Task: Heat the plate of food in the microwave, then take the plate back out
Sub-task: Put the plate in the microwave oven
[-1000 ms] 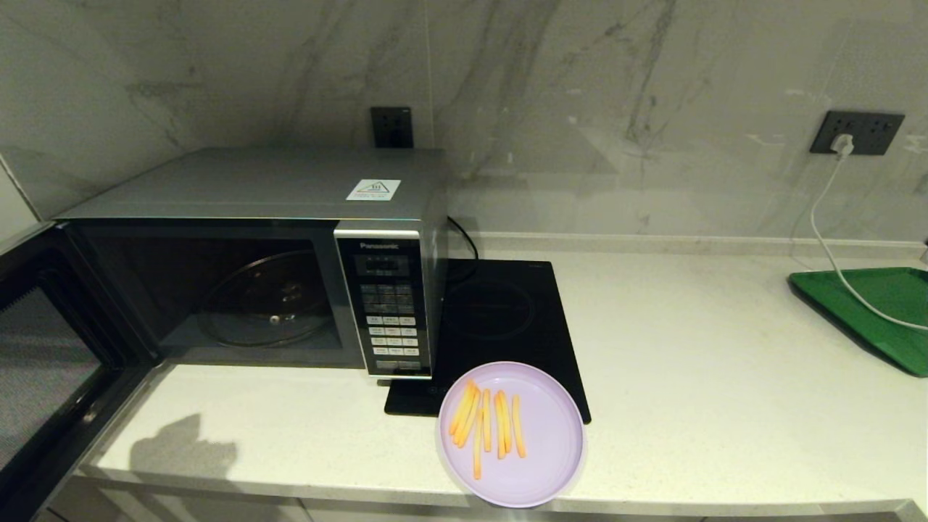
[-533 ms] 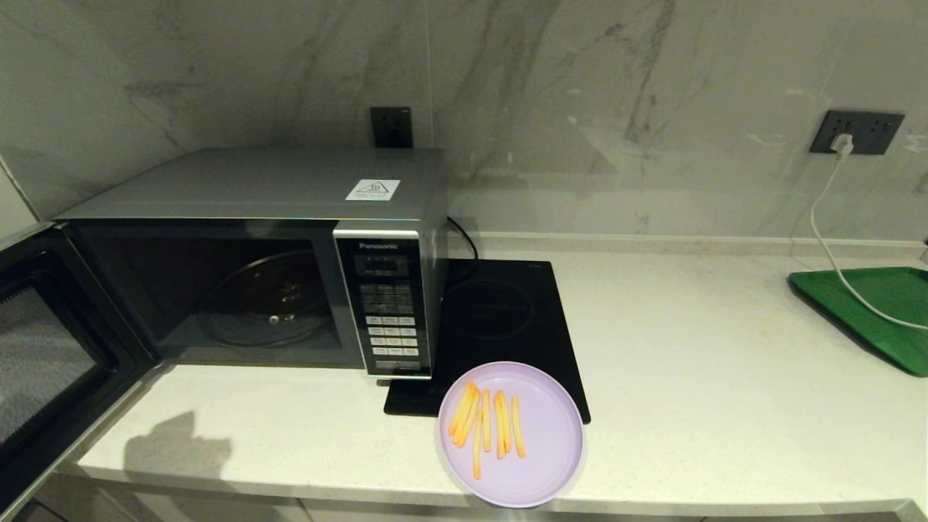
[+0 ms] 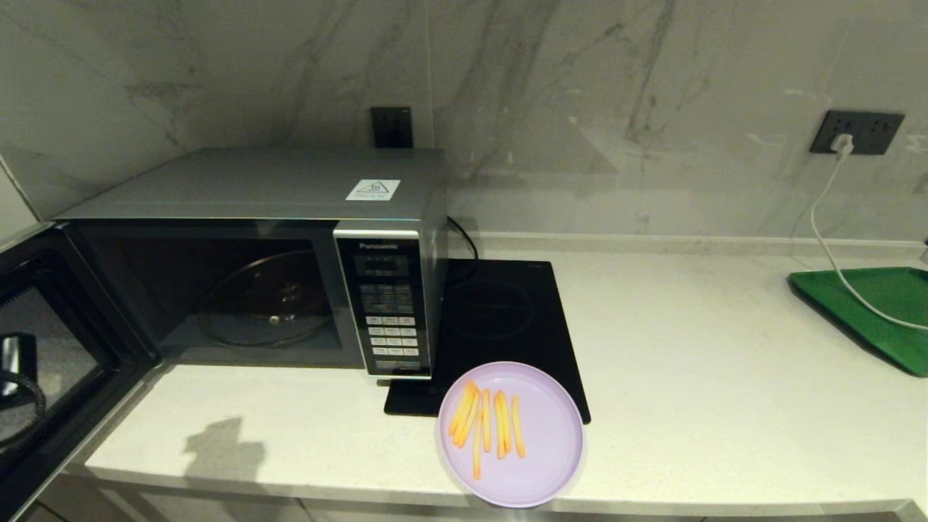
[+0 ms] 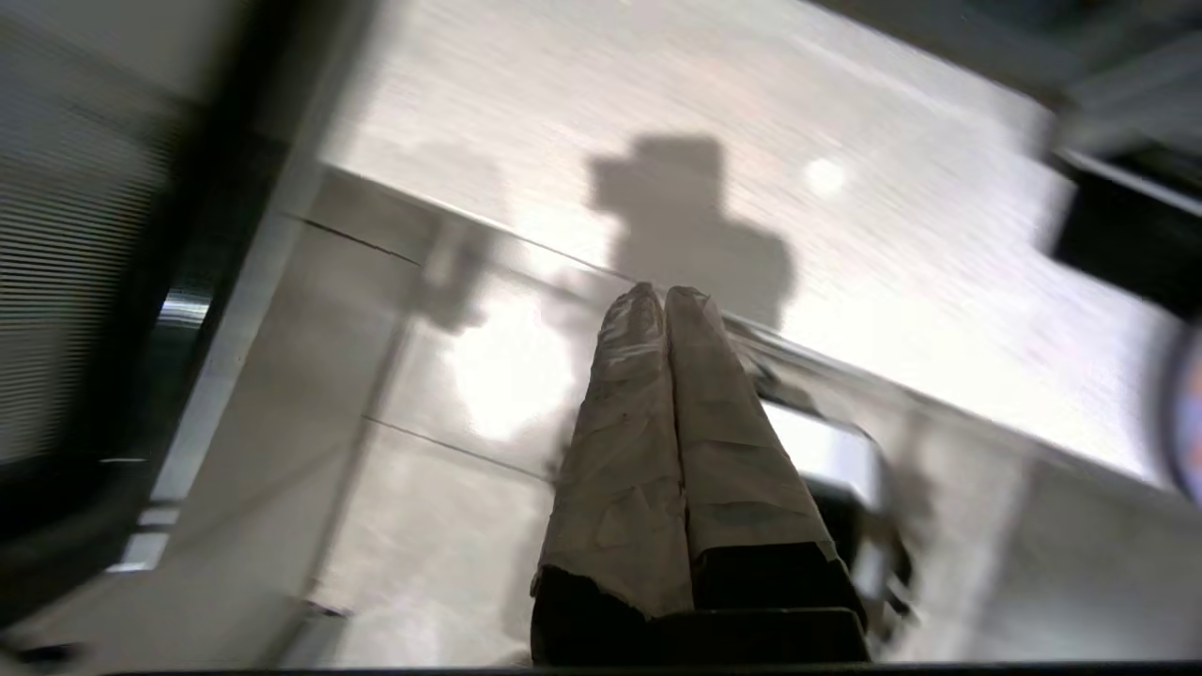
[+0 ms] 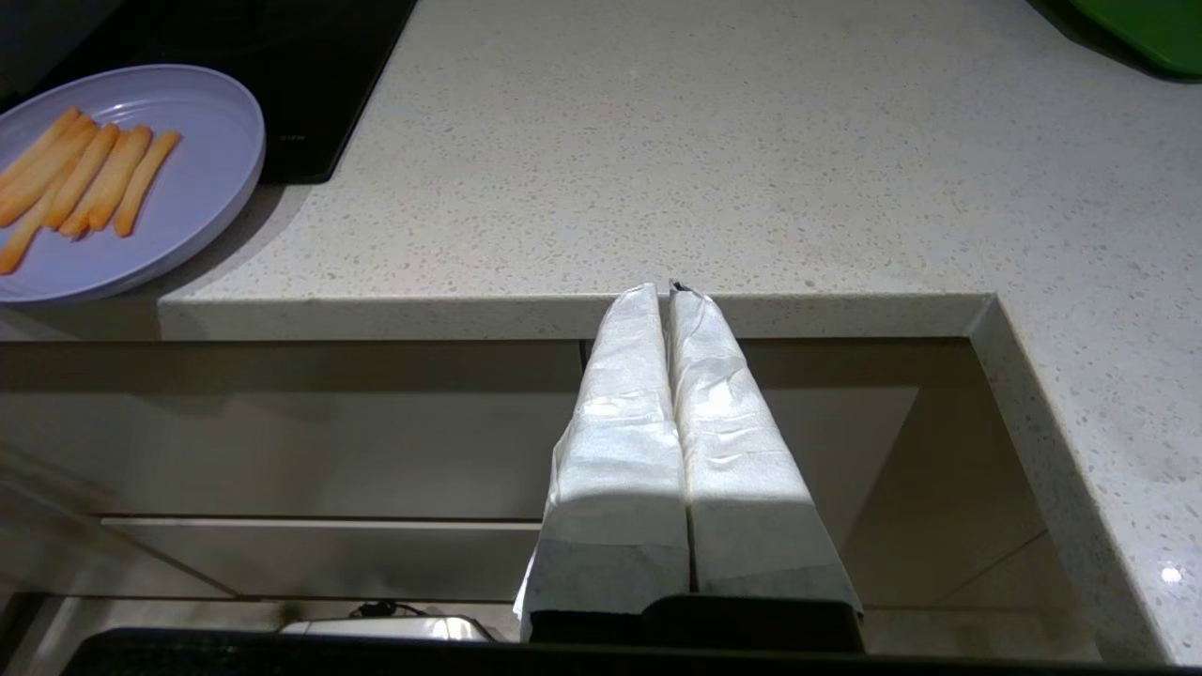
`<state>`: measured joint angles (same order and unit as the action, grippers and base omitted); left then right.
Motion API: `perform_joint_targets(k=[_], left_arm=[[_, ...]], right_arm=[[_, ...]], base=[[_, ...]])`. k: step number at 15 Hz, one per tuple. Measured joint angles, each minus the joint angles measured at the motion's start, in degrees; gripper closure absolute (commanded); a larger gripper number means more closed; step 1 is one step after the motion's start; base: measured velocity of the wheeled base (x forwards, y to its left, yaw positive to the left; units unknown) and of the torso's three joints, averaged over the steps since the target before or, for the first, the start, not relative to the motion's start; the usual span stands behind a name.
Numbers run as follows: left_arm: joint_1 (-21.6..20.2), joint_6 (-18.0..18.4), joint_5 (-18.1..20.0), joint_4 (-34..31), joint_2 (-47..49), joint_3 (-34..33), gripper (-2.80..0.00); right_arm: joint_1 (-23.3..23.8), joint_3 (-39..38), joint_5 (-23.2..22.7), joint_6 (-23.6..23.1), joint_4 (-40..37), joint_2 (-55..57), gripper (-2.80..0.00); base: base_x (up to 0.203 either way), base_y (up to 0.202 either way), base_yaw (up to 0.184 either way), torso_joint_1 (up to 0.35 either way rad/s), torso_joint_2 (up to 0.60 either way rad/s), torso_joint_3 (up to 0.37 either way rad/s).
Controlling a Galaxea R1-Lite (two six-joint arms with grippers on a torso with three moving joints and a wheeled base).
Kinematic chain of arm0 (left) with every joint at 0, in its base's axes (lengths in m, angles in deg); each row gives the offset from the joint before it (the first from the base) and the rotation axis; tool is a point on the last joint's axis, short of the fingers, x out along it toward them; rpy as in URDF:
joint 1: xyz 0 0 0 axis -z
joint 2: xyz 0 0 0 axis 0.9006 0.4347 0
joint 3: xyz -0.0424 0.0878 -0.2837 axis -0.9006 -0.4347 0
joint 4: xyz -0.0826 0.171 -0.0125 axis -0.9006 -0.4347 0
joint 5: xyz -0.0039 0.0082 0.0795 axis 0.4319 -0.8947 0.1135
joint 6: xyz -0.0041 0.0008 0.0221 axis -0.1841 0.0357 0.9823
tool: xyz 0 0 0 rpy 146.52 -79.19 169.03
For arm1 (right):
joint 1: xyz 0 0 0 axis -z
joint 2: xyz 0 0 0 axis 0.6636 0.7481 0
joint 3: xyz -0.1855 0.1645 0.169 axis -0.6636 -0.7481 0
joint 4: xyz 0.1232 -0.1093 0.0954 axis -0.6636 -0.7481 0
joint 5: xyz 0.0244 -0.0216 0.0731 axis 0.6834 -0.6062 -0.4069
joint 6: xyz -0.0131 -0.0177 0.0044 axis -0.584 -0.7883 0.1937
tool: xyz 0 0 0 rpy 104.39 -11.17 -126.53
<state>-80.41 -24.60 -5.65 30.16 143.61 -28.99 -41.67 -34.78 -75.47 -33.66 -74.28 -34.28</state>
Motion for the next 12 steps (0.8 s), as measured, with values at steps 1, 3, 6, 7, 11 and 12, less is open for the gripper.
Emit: perform_joint_targets(k=[1,3,6,7,11,12], left_arm=[[4.69,-3.05,0.06,-0.68,-0.06,-0.66,0.00],[15.76,-9.71,-0.17,-1.49,0.05,-2.20,0.00],[33.27,-21.88,-3.01,-0.96,2.31,-3.55,-2.80],[37.66,-25.62,-4.81,0.22,4.08,-3.70,-2.80],[49.16,-36.34,-9.48,4.13,12.91,-0.39,-2.80],[50.54,-37.51,-10.84,4.22,15.47,0.95,-2.80]], right_arm=[[0.00,0.00,0.00,0.03,0.00,0.00,0.00],[0.02,0.00,-0.03,0.02,-0.02,0.00,0.00],[0.03,0.00,0.00,0.02,-0.02,0.00,0.00],[0.02,0.00,0.00,0.02,-0.01,0.00,0.00],[0.00,0.00,0.00,0.03,-0.02,0.00,0.00],[0.00,0.00,0.00,0.02,-0.02,0.00,0.00]], base=[[0.000,0.000,0.000,0.000,0.00,0.000],[0.000,0.000,0.000,0.000,0.00,0.000],[0.000,0.000,0.000,0.000,0.00,0.000],[0.000,0.000,0.000,0.000,0.00,0.000],[0.000,0.000,0.000,0.000,0.00,0.000],[0.000,0.000,0.000,0.000,0.00,0.000]])
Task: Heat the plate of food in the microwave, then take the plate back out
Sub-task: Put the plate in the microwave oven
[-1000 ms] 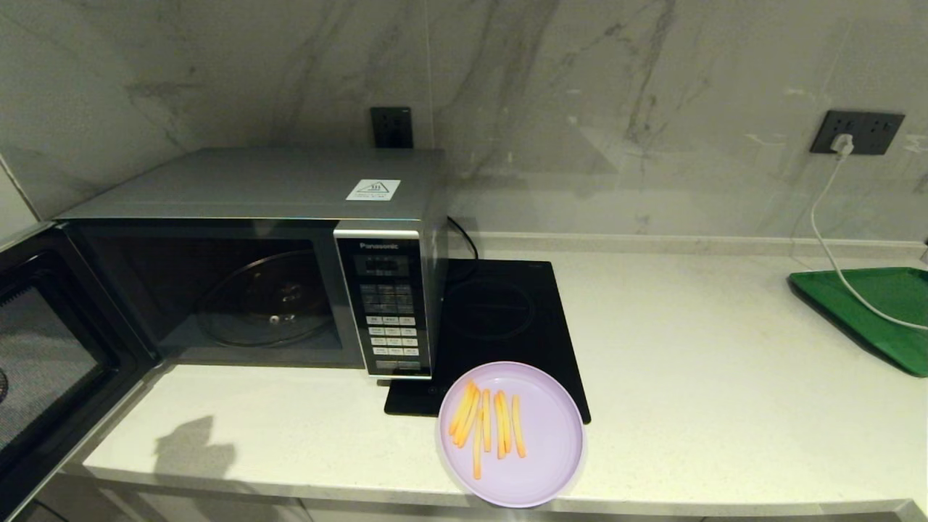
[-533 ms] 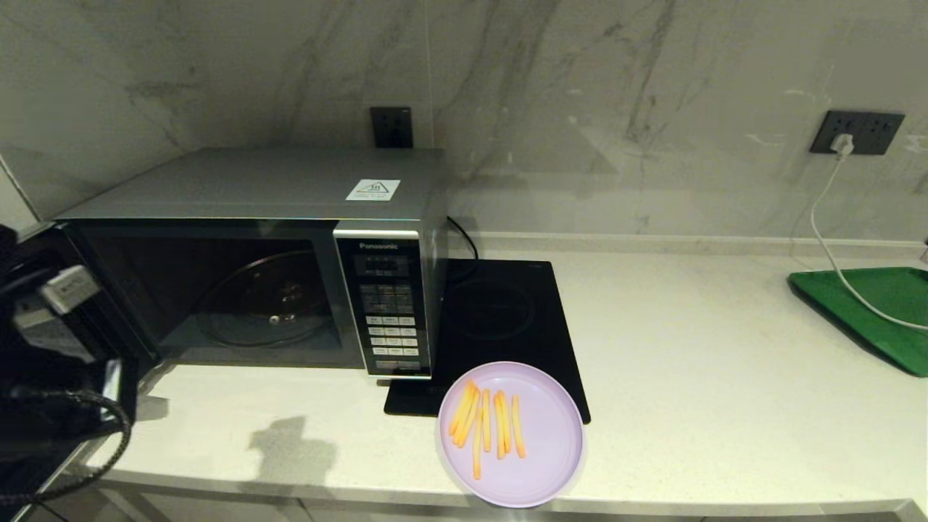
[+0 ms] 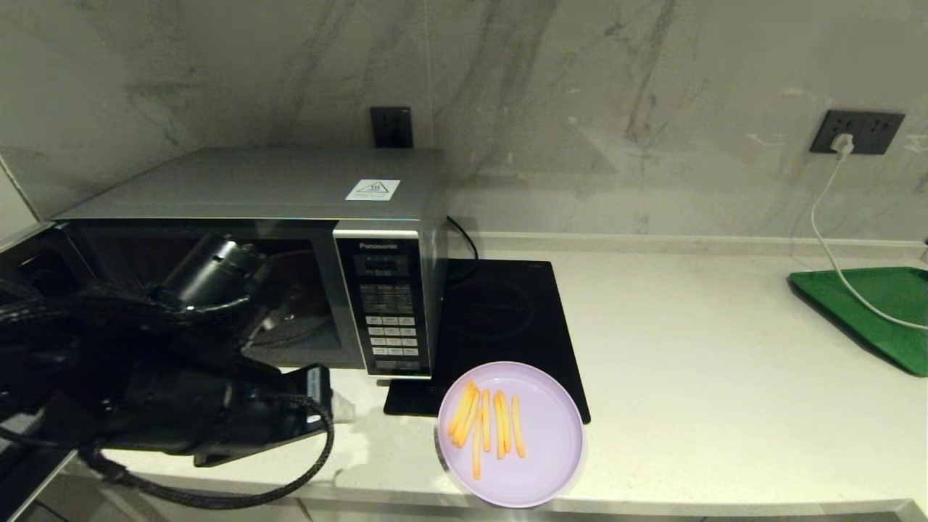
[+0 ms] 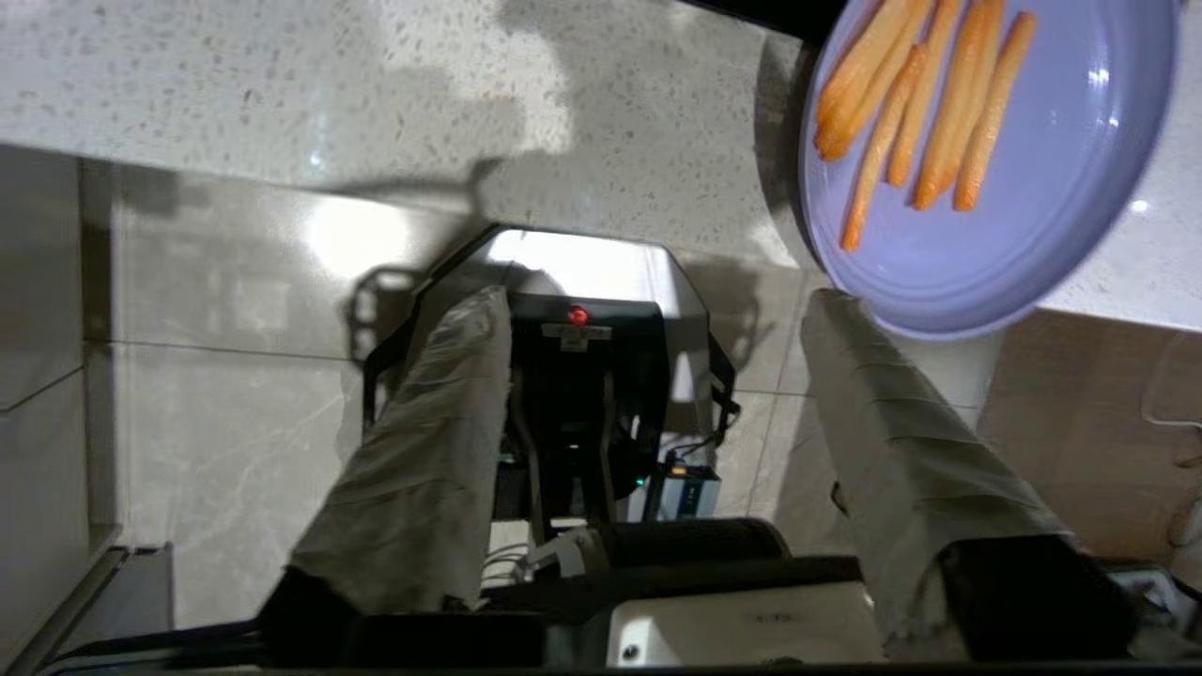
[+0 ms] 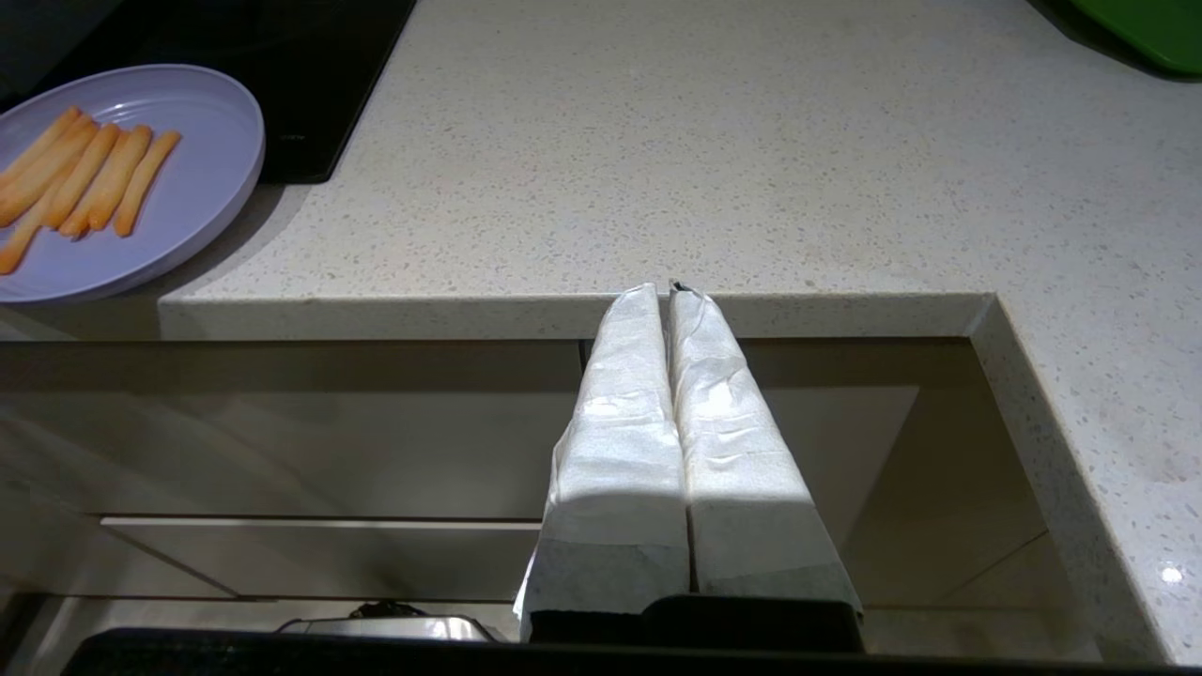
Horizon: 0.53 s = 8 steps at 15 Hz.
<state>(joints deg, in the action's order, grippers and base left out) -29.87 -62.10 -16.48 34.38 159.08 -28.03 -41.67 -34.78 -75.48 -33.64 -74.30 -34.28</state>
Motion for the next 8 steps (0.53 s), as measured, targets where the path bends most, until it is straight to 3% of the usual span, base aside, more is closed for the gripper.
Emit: perform_joint_targets(k=[4,8], left_arm=[[3.50,-0.25,-5.88,0.07,9.70,6.11,-2.80],[4.82,1.24,-6.99,0.00,16.94,10.26,-2.80]], right_arm=[[0.02,0.00,0.00,-0.02,0.00,0.00,0.00],[0.00,0.00,0.02,-0.02,0.00,0.00,0.00]], base=[[0.000,0.000,0.000,0.000,0.00,0.000],[0.000,0.000,0.000,0.000,0.00,0.000]])
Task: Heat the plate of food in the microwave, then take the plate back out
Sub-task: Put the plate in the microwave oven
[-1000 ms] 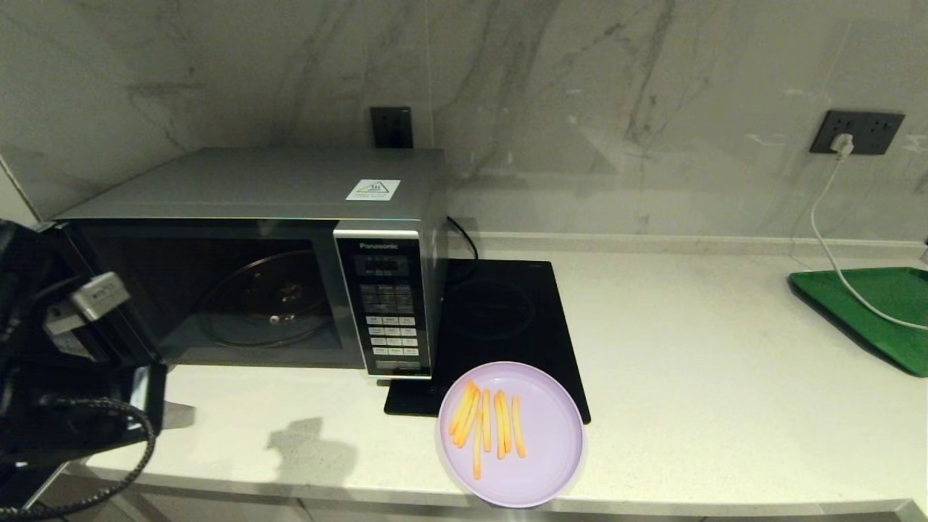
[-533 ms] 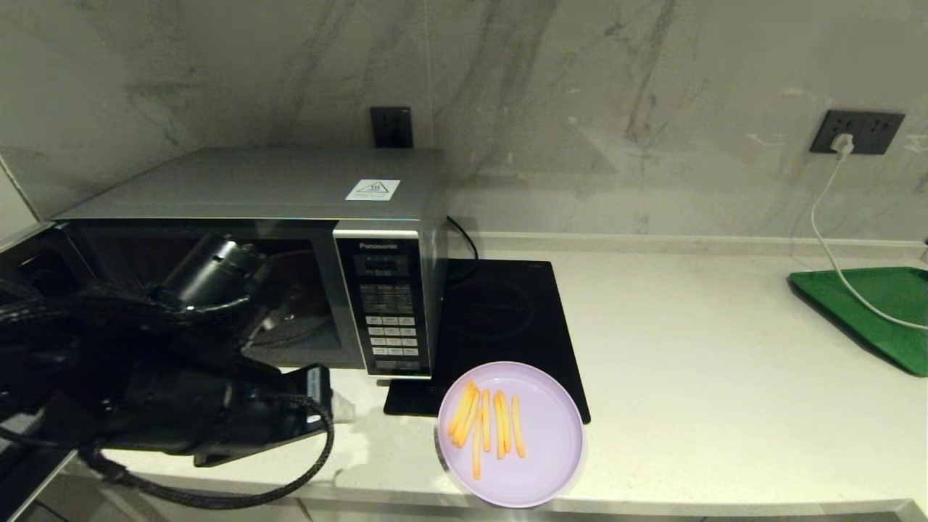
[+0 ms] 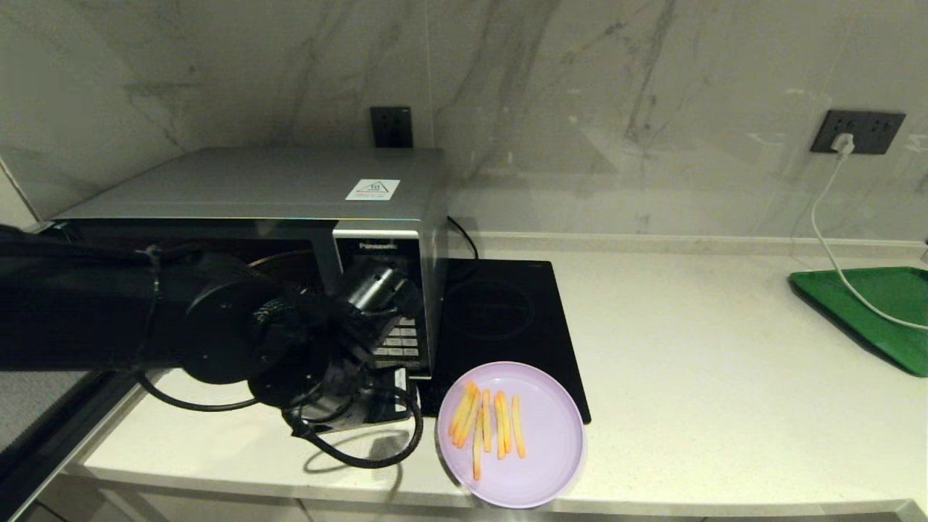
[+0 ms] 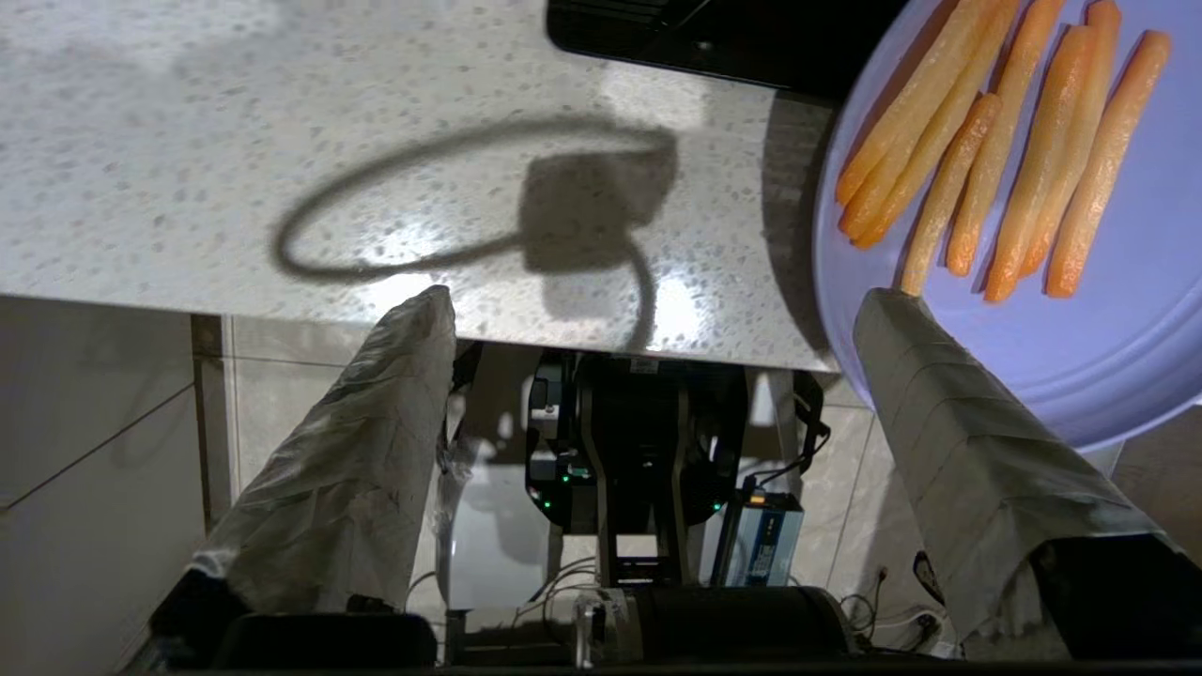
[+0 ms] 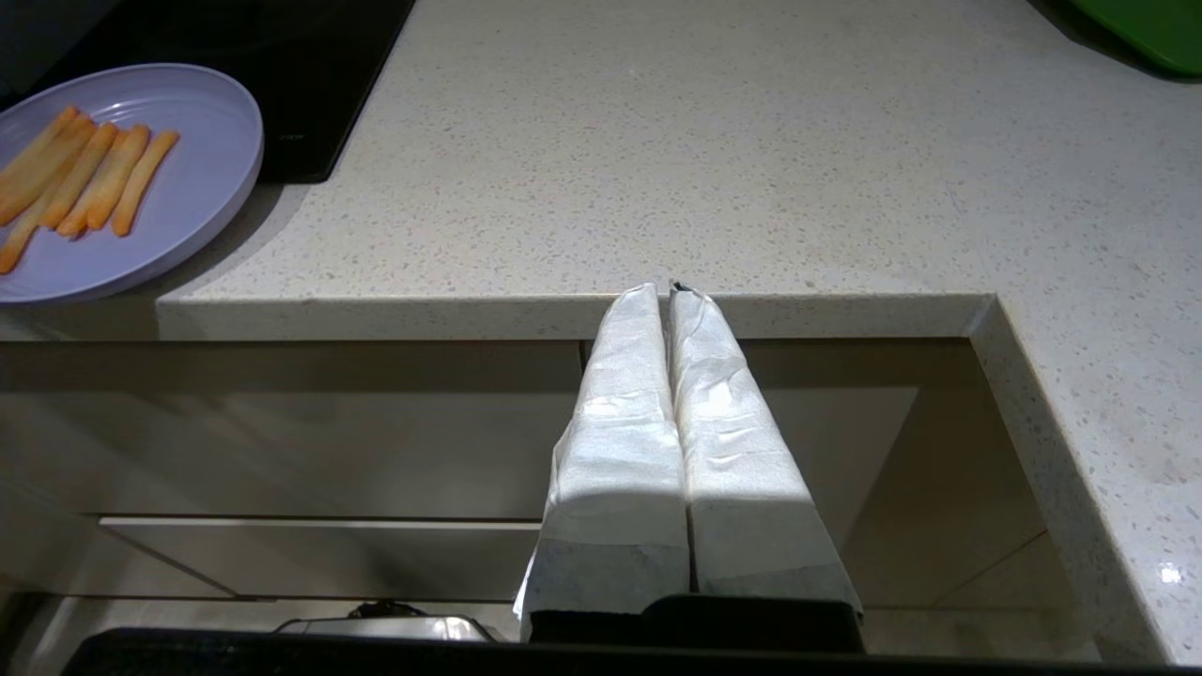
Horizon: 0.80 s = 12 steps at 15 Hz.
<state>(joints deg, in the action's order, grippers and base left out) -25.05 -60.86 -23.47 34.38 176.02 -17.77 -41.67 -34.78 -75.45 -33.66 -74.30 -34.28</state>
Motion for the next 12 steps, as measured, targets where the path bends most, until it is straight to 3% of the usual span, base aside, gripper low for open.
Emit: perform_joint_targets(k=[9,12], left_arm=[[2.02,1.58,-3.72,-0.26,11.30,8.63,-2.80],[1.67,3.36,-9.81,-0.28,14.00,11.86,-2.80]], right_arm=[[0.00,0.00,-0.04,0.04,0.00,0.00,0.00],[0.00,0.00,-0.01,0.04,0.00,0.00,0.00]], base=[[0.000,0.000,0.000,0.000,0.00,0.000],[0.000,0.000,0.000,0.000,0.00,0.000]])
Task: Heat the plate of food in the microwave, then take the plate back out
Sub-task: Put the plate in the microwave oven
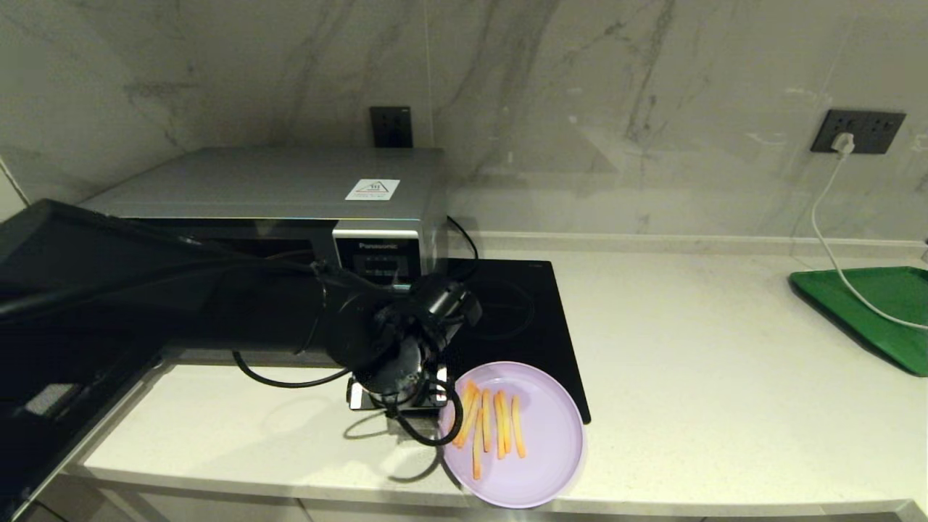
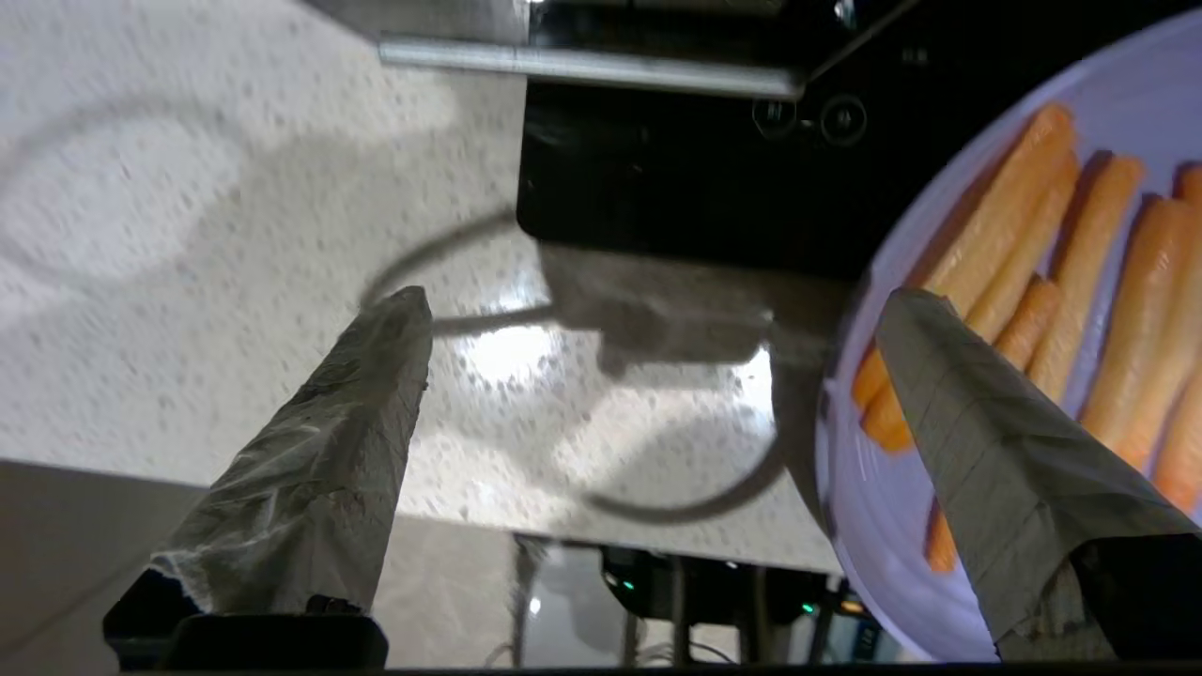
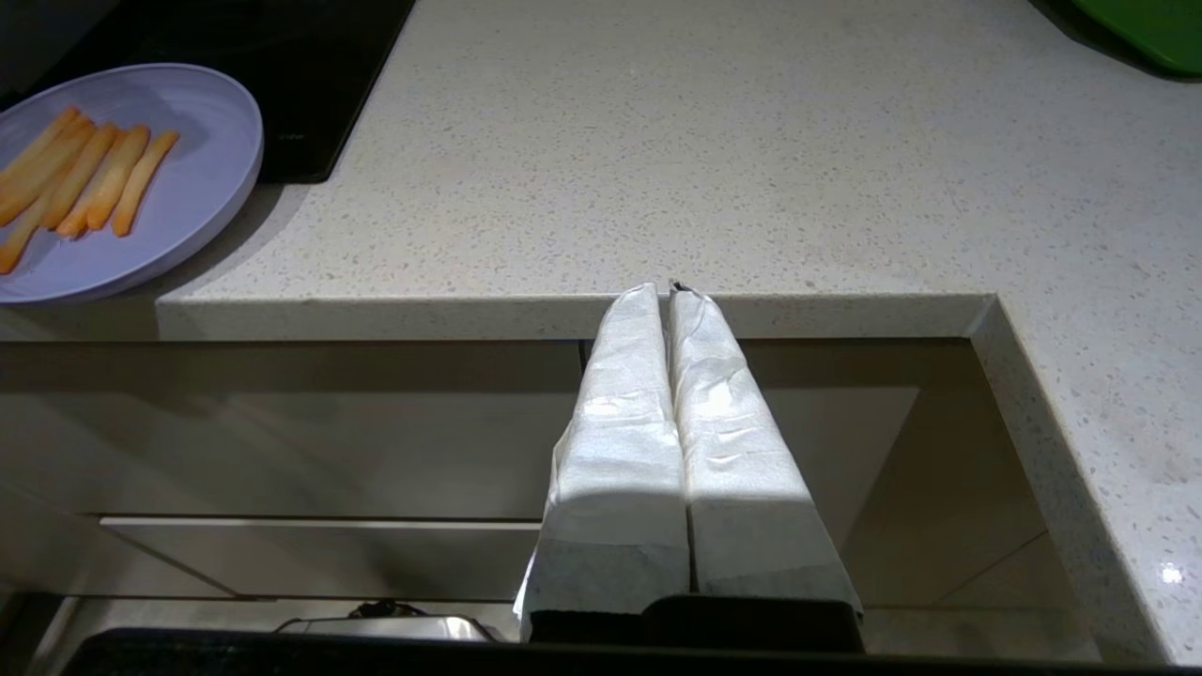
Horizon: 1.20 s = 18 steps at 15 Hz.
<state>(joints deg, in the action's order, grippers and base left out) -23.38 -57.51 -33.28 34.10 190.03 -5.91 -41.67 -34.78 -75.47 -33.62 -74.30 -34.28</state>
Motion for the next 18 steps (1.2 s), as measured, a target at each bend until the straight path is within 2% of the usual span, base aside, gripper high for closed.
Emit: perform_joint_targets(k=[3,8,10,18], left_arm=[[0.26,2.52,-0.77,-0.05,1.84,2.31,-2.80],[1.95,2.64,-1.60,0.02,3.86,3.15,-2.80],[2.01,2.63,-3.09,0.04,4.56,3.09,-2.80],[2.06,2.58,-3.97,0.00,5.67,2.68,-2.80]], right_arm=[[0.00,0.00,-0.02,-0.01,0.00,0.00,0.00],[0.00,0.00,-0.02,0.00,0.00,0.00,0.00],[0.00,0.00,-0.03,0.00,0.02,0.00,0.00],[0.00,0.00,-0.01,-0.03,0.02,0.00,0.00]], base=[[0.000,0.000,0.000,0.000,0.00,0.000],[0.000,0.000,0.000,0.000,0.00,0.000],[0.000,0.000,0.000,0.000,0.00,0.000],[0.000,0.000,0.000,0.000,0.00,0.000]])
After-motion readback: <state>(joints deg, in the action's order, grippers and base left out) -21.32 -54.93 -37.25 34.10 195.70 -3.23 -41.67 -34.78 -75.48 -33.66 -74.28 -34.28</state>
